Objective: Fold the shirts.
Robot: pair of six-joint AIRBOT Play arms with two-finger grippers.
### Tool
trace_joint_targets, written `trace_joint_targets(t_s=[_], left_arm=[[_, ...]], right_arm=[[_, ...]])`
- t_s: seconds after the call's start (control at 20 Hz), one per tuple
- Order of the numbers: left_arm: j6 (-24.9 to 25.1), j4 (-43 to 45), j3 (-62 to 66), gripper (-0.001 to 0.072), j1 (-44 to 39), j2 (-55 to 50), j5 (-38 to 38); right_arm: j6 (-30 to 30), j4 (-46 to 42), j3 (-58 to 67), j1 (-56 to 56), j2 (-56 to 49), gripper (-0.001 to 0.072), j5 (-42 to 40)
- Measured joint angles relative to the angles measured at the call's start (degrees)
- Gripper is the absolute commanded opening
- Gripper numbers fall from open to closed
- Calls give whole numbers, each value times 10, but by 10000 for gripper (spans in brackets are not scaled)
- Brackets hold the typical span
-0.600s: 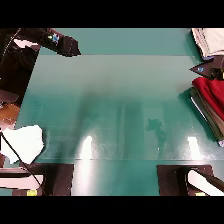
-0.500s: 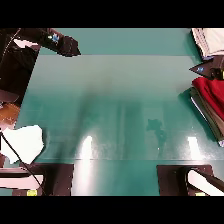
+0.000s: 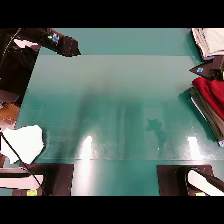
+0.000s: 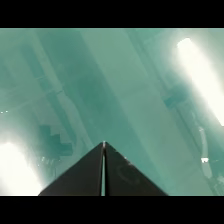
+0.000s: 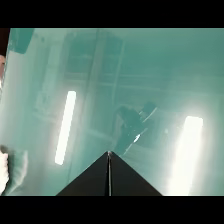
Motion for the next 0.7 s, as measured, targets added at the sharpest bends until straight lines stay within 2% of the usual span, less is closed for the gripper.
trace_joint_targets(t_s=[0.3,0.6,0.65,0.7], left_arm=[[-6,8,1,23,4,10,17],[-52,211,-51,26,31,107,-95],[-61,235,-81,130,40,128,-112],[-70,253,-119,445,50,148,-128]], right_arm=[[0,0,0,0,0,13,18],[0,-1,0,0,0,13,23],[-2,-1,0,0,0,13,24],[-7,-1,0,0,0,13,25]])
